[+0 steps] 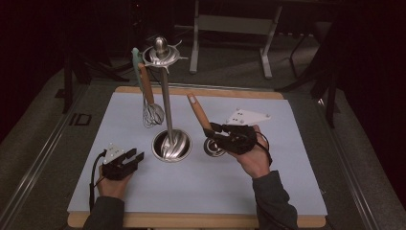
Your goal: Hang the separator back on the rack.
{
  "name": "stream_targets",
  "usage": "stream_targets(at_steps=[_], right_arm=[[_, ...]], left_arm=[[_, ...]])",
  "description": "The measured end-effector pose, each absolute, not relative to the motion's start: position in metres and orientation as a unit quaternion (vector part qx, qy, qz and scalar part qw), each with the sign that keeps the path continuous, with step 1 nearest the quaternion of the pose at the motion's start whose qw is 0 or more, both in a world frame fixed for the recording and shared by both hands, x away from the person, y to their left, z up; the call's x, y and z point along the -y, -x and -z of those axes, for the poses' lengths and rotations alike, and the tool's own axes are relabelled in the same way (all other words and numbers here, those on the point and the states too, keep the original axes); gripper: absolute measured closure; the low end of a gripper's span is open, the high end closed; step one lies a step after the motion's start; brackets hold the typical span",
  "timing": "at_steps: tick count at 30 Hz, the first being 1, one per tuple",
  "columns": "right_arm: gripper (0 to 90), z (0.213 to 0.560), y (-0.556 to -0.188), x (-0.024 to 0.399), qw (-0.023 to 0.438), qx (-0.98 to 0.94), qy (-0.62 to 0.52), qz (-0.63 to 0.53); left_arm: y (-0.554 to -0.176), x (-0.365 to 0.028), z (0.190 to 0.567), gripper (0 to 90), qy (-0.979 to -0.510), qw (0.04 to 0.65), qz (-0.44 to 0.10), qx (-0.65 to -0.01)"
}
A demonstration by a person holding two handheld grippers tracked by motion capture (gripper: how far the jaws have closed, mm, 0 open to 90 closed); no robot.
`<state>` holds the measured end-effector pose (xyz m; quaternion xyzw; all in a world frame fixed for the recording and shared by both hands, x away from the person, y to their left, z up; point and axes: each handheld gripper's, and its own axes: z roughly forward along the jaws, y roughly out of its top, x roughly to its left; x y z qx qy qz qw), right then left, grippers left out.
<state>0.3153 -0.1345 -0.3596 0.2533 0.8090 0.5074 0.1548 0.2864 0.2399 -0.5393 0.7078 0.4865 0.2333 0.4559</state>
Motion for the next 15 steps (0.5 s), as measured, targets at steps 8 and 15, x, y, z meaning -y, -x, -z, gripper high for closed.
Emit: stream_targets(at_steps=[8, 15], right_arm=[[71.1, 0.3545, -0.3130, 0.1299, 0.157, -0.806, -0.246, -0.515], [71.1, 0.3500, -0.3113, 0.1281, 0.160, -0.803, -0.242, -0.521]], left_arm=[[-0.2864, -0.2399, 0.5393, 60.1, -0.707, 0.456, -0.233, -0.487], [-0.2865, -0.2398, 0.5393, 60.0, -0.706, 0.456, -0.233, -0.488]])
